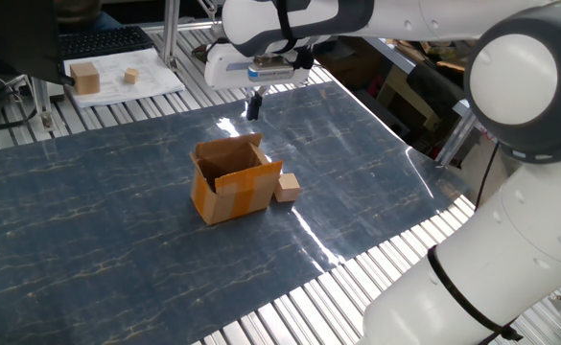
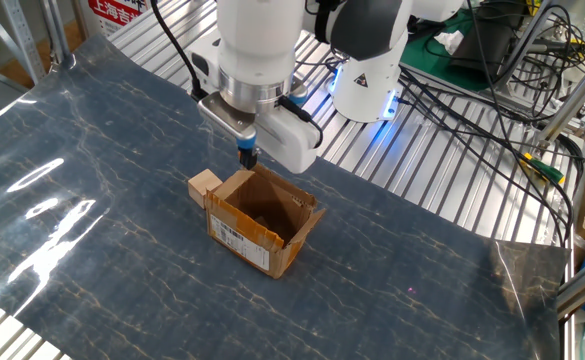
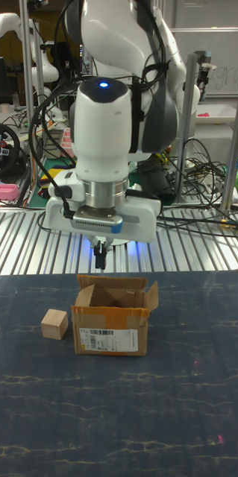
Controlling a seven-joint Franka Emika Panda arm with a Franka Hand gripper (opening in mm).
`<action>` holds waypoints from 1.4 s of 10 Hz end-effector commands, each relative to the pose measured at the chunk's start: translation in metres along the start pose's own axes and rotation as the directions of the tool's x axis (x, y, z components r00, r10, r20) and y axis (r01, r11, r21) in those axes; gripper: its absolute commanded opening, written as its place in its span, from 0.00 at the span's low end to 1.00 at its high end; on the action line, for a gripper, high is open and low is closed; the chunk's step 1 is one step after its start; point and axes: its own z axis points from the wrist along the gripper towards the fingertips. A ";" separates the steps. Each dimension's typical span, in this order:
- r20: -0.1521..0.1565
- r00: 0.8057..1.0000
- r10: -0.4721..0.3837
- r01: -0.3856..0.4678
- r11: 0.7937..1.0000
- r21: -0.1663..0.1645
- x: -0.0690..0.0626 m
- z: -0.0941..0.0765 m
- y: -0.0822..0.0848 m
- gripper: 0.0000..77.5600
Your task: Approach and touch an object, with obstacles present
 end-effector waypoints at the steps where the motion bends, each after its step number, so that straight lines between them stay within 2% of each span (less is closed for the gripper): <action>1: 0.003 0.997 0.072 -0.072 0.997 -0.017 -0.001 -0.001 0.000 0.00; 2: 0.002 0.995 0.100 -0.100 0.995 -0.018 -0.001 -0.001 0.000 0.00; 3: -0.012 0.983 0.185 -0.185 0.983 -0.014 -0.001 -0.001 0.000 0.00; 4: -0.034 0.973 0.229 -0.230 0.973 -0.010 -0.001 -0.001 0.000 0.00; 6: -0.059 0.960 0.273 -0.274 0.962 -0.004 -0.001 -0.001 0.000 0.00; 10: -0.052 0.963 0.263 -0.263 0.965 -0.005 -0.001 -0.001 0.000 0.00; 12: -0.050 0.967 0.251 -0.252 0.968 -0.004 0.005 0.002 -0.003 0.00; 14: -0.043 0.972 0.230 -0.230 0.973 -0.005 0.012 0.008 -0.013 0.00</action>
